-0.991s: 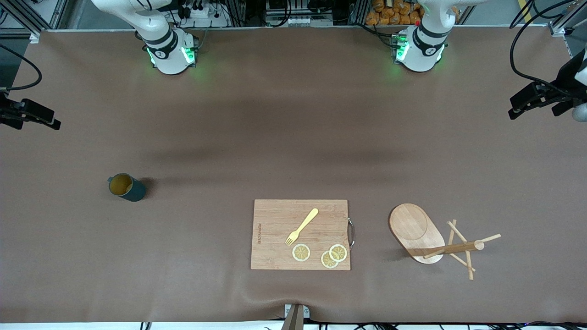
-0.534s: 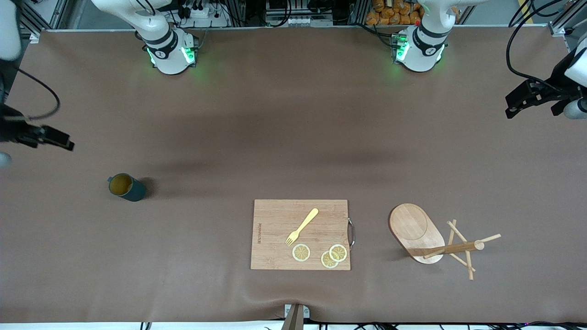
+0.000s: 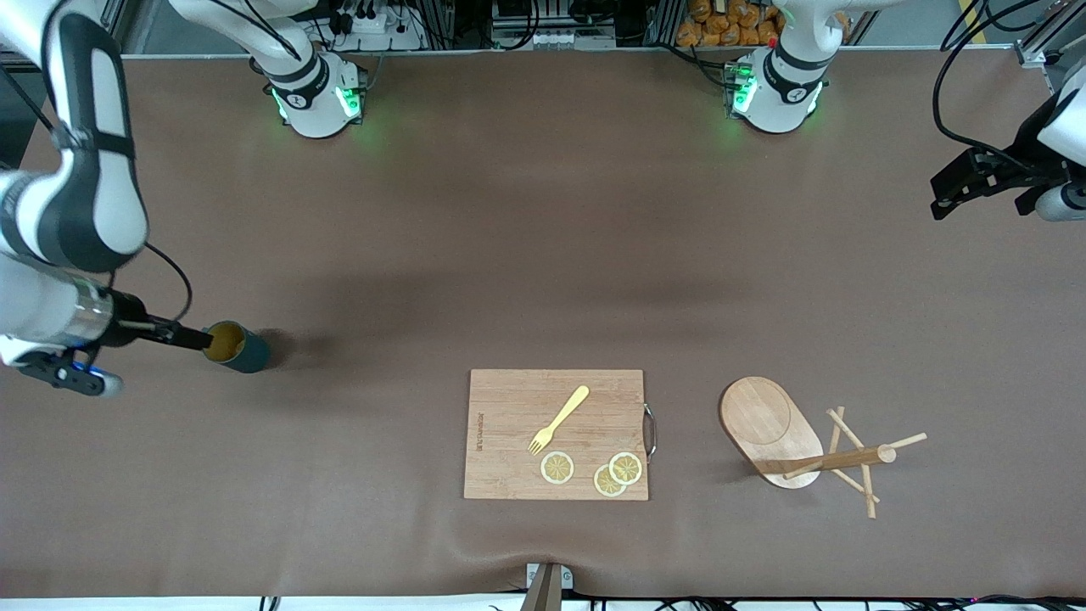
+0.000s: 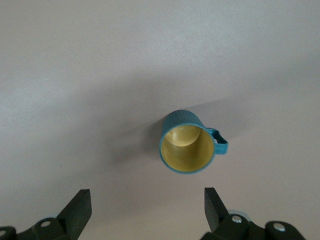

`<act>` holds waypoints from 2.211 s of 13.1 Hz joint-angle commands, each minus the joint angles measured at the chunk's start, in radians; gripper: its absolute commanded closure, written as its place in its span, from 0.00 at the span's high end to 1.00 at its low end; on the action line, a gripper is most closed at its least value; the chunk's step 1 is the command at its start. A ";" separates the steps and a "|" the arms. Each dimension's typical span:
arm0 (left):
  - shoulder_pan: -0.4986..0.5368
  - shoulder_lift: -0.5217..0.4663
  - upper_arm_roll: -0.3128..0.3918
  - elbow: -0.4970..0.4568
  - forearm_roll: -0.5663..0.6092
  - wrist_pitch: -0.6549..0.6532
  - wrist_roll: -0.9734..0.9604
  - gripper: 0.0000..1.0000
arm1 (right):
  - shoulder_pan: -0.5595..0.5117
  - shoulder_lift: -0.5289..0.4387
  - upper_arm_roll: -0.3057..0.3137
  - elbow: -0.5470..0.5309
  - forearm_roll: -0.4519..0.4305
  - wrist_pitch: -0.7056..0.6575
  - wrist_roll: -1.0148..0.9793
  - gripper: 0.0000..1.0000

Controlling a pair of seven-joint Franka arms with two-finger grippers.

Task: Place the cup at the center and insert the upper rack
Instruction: 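Close the right gripper around the teal mug's rim, then lift the mug and carry it toward the table center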

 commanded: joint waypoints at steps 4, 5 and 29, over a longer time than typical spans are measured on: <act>0.010 0.015 -0.003 0.016 -0.020 -0.015 0.010 1.00 | -0.015 0.116 0.001 -0.048 0.065 0.133 0.024 1.00; 0.011 0.015 -0.003 0.014 -0.020 -0.016 0.011 1.00 | -0.009 0.129 0.001 -0.048 0.067 0.134 0.026 1.00; 0.013 0.026 0.002 0.020 -0.020 -0.007 -0.009 1.00 | 0.084 0.026 0.002 -0.050 0.073 0.033 0.122 0.00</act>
